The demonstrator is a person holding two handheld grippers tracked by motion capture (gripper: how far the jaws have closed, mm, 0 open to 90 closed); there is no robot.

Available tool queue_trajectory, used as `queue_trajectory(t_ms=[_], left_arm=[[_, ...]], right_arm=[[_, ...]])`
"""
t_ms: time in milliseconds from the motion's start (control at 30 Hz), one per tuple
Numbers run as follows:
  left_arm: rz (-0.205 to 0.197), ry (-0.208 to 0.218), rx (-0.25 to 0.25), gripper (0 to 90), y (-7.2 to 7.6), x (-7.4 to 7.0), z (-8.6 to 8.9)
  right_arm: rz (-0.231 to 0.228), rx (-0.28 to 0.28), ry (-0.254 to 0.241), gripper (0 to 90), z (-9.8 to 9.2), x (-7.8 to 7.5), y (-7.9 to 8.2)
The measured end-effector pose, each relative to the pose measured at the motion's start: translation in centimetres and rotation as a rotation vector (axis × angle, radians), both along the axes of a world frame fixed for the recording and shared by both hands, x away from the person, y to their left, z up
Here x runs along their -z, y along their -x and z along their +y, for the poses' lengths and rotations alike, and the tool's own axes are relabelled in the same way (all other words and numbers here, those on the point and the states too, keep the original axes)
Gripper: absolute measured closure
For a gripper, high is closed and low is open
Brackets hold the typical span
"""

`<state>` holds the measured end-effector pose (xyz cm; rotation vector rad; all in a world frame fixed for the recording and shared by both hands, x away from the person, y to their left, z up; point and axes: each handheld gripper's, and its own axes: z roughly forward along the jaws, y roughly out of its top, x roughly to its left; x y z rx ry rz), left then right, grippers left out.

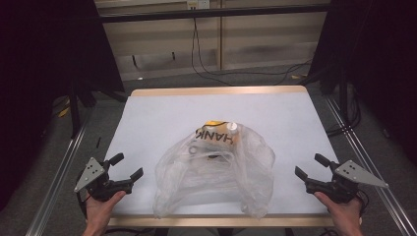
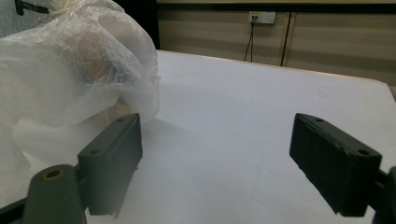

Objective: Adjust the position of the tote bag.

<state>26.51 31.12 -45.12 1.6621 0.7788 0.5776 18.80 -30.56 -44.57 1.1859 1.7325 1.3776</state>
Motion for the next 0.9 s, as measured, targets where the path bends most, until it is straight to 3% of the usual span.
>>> queue_trajectory(t_ms=[467,567,633,700,733,900], left_arm=[[0.048,0.009,0.054,15.0,0.1,-0.1,-0.5],[0.054,-0.030,0.078,17.3,0.5,-0.4,-0.6],[0.063,0.011,0.099,18.6,0.8,-0.5,-0.7],[0.056,0.012,0.101,18.8,0.8,-0.6,-0.7],[0.047,-0.020,0.115,19.6,1.1,-0.9,-0.9],[0.057,-0.017,0.163,24.1,1.9,-1.2,-2.1]], right_arm=[[0.039,-0.062,0.017,28.2,0.4,-0.5,0.0],[0.058,-0.101,0.013,32.8,0.8,-0.6,0.0],[0.063,-0.124,0.013,36.8,0.9,-0.8,0.1],[0.071,-0.140,0.017,38.9,1.1,-0.9,0.1],[0.075,-0.160,0.015,41.1,1.3,-1.1,0.3],[0.081,-0.204,0.019,48.6,2.2,-1.6,1.0]])
